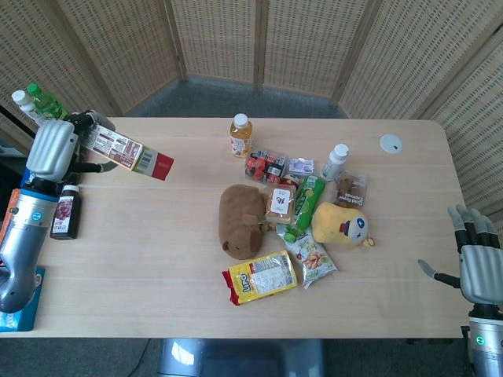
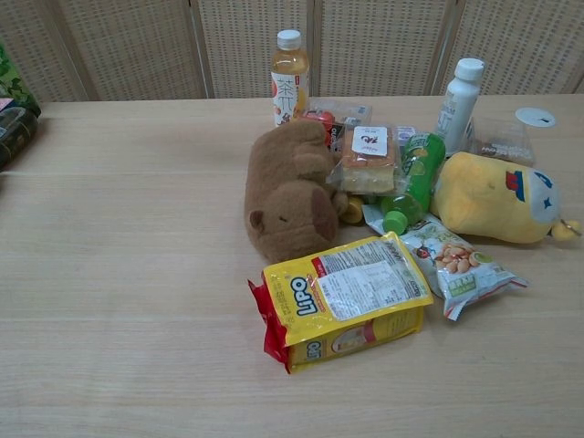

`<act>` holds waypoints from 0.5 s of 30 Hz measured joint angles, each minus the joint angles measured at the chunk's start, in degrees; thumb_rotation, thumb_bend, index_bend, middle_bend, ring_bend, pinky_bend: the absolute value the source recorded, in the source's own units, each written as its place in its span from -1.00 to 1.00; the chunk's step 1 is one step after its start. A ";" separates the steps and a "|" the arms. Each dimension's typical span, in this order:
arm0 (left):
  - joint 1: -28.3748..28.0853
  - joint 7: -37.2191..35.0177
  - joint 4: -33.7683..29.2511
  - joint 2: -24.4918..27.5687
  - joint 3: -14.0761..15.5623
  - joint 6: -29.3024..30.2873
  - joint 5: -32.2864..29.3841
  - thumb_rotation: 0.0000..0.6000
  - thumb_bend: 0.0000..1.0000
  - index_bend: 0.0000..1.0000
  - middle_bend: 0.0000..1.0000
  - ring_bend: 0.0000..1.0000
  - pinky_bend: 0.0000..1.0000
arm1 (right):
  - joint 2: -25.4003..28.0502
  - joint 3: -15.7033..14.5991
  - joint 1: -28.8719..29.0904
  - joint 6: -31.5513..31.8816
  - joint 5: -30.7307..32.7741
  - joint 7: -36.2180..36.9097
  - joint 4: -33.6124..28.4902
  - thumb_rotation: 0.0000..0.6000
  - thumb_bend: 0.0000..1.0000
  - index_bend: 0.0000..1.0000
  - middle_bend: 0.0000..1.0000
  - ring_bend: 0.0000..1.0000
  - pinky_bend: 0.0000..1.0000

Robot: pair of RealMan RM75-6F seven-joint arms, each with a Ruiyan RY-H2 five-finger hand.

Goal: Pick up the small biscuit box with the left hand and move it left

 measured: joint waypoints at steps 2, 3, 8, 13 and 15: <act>-0.27 0.09 -0.62 0.41 -0.69 -0.01 -0.41 1.00 -0.86 0.83 0.96 0.95 0.60 | 0.12 -0.03 -0.37 0.47 -0.07 0.27 0.01 0.50 -1.00 -1.00 -0.93 -1.00 -1.00; -0.46 0.24 -1.02 0.80 -1.12 -0.08 -0.67 1.00 -0.86 0.83 0.96 0.94 0.60 | 0.19 -0.06 -0.54 0.58 -0.07 0.41 0.03 0.50 -1.00 -1.00 -0.93 -1.00 -1.00; -1.00 1.35 -2.43 1.77 -2.42 0.05 -1.61 1.00 -0.86 0.83 0.96 0.95 0.60 | 0.26 -0.13 -0.94 0.82 -0.08 1.11 0.34 0.50 -1.00 -1.00 -0.93 -1.00 -1.00; -1.44 2.62 -3.03 1.56 -2.54 -0.14 -2.03 1.00 -0.86 0.83 0.96 0.95 0.60 | 0.09 -0.21 -1.14 0.57 0.13 1.77 1.09 0.52 -1.00 -1.00 -0.93 -1.00 -1.00; -1.58 2.68 -2.98 1.03 -2.45 -0.25 -2.20 1.00 -0.86 0.83 0.96 0.95 0.60 | -0.08 -0.19 -1.15 0.41 0.26 2.05 1.49 0.51 -1.00 -1.00 -0.93 -1.00 -1.00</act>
